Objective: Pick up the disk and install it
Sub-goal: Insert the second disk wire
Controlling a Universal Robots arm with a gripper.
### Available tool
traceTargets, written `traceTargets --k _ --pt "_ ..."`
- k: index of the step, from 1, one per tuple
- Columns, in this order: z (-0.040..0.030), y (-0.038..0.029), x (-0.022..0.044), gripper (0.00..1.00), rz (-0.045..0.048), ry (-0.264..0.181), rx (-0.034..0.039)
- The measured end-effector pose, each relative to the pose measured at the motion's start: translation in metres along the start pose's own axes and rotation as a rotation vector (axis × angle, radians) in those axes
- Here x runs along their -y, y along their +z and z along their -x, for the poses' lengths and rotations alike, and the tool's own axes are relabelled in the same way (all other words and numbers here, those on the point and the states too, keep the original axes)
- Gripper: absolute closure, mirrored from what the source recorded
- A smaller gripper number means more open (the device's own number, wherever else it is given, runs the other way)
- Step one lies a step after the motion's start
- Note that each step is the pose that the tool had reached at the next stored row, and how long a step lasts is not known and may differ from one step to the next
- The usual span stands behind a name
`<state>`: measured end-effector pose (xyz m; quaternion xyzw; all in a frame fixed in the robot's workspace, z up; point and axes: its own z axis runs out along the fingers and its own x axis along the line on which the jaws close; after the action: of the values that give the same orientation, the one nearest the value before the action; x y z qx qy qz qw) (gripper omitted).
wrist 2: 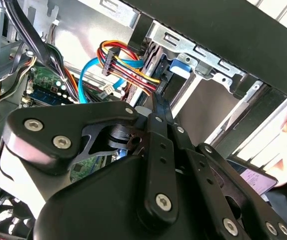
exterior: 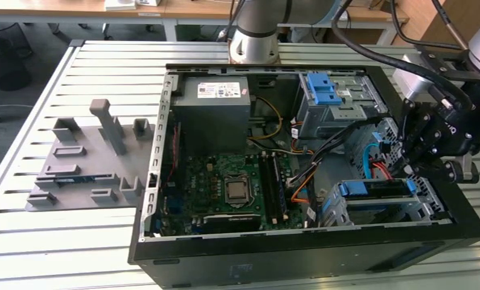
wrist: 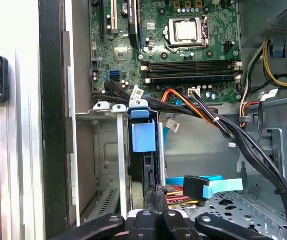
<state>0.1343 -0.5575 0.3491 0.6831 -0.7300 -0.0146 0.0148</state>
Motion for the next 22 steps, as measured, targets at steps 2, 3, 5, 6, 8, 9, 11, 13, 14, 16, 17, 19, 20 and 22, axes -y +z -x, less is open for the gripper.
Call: traceTargets --k 2,3,5,6,8,9,11,13,14,16,17,19,20,22 --pt "-0.0002 0.0001 -0.0035 0.89 -0.0003 0.000 0.0000" --pt "-0.0004 0.0003 -0.0053 0.89 -0.0007 0.000 0.0002" --pt "-0.0006 0.0004 -0.0076 0.89 -0.0015 0.000 0.0002" --pt "-0.0007 0.0005 -0.0083 0.89 -0.0017 0.000 0.0003" --pt "-0.0006 0.0003 -0.0083 0.89 -0.0017 0.000 0.0002" --pt "-0.0006 -0.0004 -0.0084 0.89 -0.0018 0.000 -0.0001" --pt "-0.0006 -0.0019 -0.0085 0.89 -0.0018 0.000 0.0001" --pt "-0.0006 -0.0033 -0.0085 0.89 -0.0018 0.000 0.0002" --pt "-0.0006 -0.0041 -0.0086 0.89 -0.0018 0.000 0.0002" --pt "-0.0006 -0.0047 -0.0086 0.89 -0.0018 0.000 0.0004" --pt "-0.0006 -0.0047 -0.0093 0.89 -0.0018 0.000 0.0005" --pt "-0.0009 -0.0047 -0.0127 0.89 -0.0027 0.000 0.0003" --pt "-0.0010 -0.0047 -0.0147 0.89 -0.0035 0.000 0.0003" --pt "-0.0012 -0.0047 -0.0172 0.89 -0.0058 0.000 0.0003"
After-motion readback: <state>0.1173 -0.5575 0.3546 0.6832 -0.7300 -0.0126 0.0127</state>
